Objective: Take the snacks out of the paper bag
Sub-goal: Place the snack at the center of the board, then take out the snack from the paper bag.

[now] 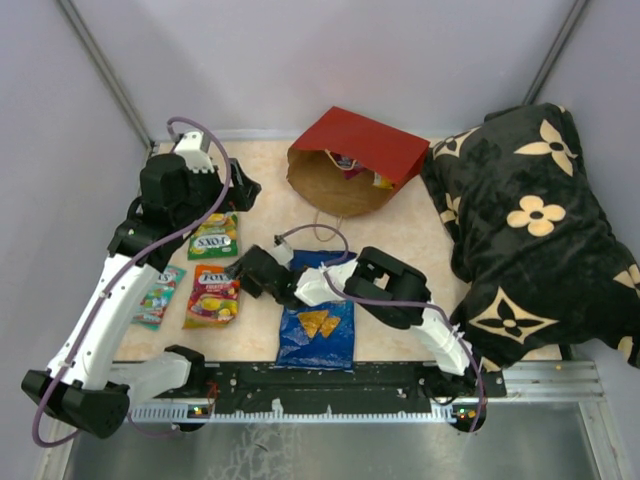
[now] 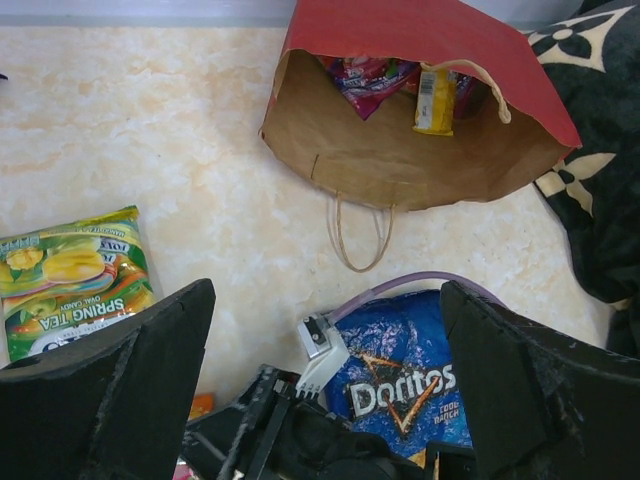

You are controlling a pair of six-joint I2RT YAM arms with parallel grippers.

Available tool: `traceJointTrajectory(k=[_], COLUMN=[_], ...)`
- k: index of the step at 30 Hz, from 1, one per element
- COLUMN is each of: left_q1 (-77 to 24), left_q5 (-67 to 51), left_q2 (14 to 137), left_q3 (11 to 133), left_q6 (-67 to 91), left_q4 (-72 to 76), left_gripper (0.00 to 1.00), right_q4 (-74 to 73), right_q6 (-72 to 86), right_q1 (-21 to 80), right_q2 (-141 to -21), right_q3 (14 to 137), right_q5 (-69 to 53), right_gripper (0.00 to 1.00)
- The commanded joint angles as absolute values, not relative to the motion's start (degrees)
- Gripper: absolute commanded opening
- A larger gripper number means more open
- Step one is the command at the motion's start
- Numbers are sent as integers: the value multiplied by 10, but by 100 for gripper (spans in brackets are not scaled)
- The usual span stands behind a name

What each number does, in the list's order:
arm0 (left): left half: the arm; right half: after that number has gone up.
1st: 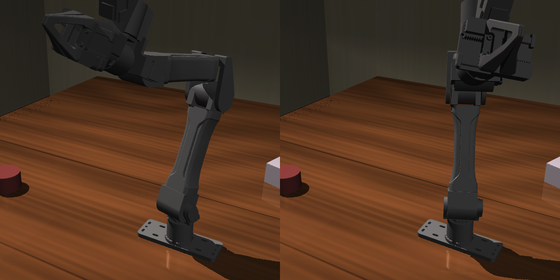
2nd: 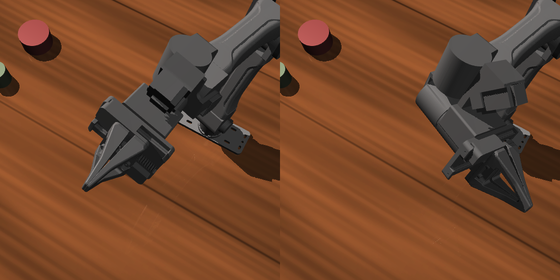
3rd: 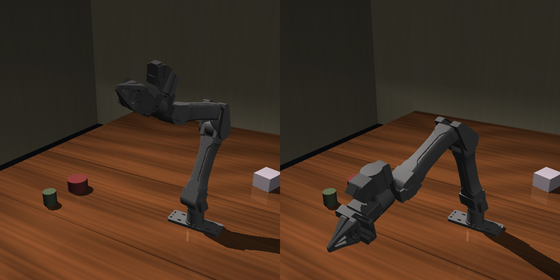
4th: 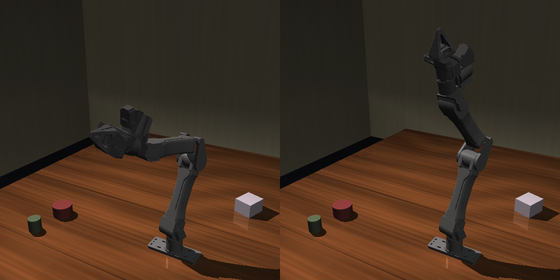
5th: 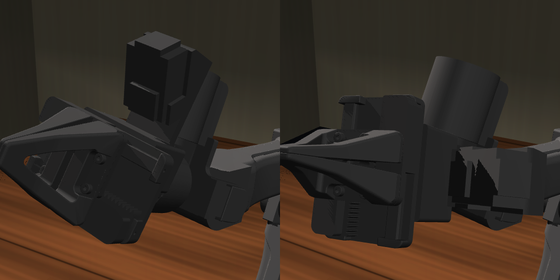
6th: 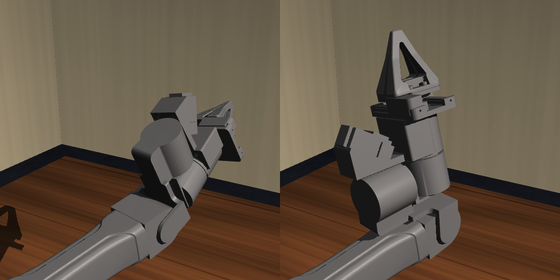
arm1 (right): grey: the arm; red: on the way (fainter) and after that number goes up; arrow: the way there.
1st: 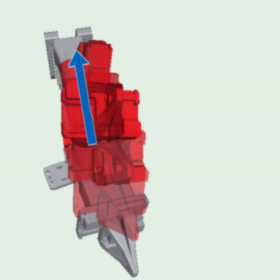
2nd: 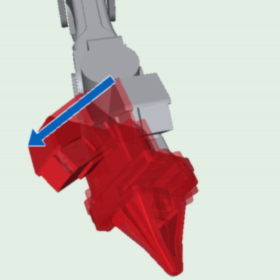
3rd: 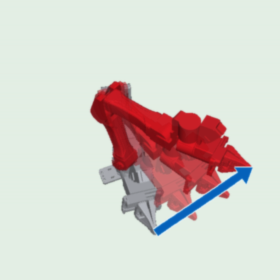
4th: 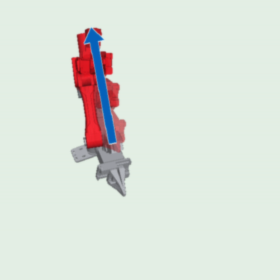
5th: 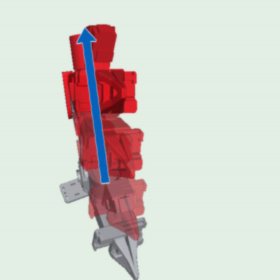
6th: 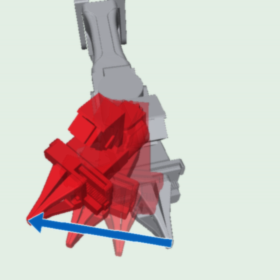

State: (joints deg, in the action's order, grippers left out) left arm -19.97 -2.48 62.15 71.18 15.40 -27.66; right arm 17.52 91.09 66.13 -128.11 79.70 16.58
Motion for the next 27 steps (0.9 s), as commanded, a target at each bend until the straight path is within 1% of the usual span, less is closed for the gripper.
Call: traceJointTrajectory(k=[1, 2, 3, 7, 11, 14, 16, 17, 18, 19, 21, 22, 23, 25, 27], left_q1=[-193, -193, -193, -192, -191, -191, -191, -191, -191, -194, -209, -220, -235, -274, -303], left_q5=[-38, -37, -34, -12, 34, -7, -67, -103, -136, -166, -209, -221, -223, -204, -197], left_q2=[613, 613, 613, 611, 597, 593, 602, 609, 616, 625, 648, 664, 678, 725, 789], left_q3=[712, 713, 714, 717, 703, 660, 617, 590, 557, 534, 494, 480, 469, 468, 503], left_q6=[152, 152, 152, 157, 167, 204, 228, 239, 250, 260, 274, 279, 278, 262, 234], left_q4=[-257, -257, -258, -258, -252, -211, -162, -120, -62, -17, 85, 131, 176, 239, 258], left_gripper=[100, 100, 100, 100, 100, 100, 100, 98, 97, 99, 100, 100, 100, 100, 99], right_q4=[177, 148, 134, 183, 123, 40, -9, -21, -30, -29, 22, 46, 46, 9, -14], right_q6=[799, 773, 756, 696, 605, 497, 424, 391, 386, 403, 453, 462, 455, 418, 388], right_q1=[665, 665, 665, 659, 655, 655, 654, 647, 609, 556, 443, 403, 381, 363, 349], right_q2=[-1266, -1251, -1233, -1121, -971, -869, -814, -792, -768, -743, -676, -649, -620, -577, -547], right_q3=[841, 847, 838, 717, 619, 577, 562, 552, 538, 516, 444, 414, 399, 406, 421], right_q5=[157, 160, 165, 175, 194, 240, 300, 315, 296, 235, 107, 84, 90, 139, 168], right_gripper=[89, 98, 99, 99, 99, 99, 99, 99, 99, 99, 99, 99, 99, 99, 99])
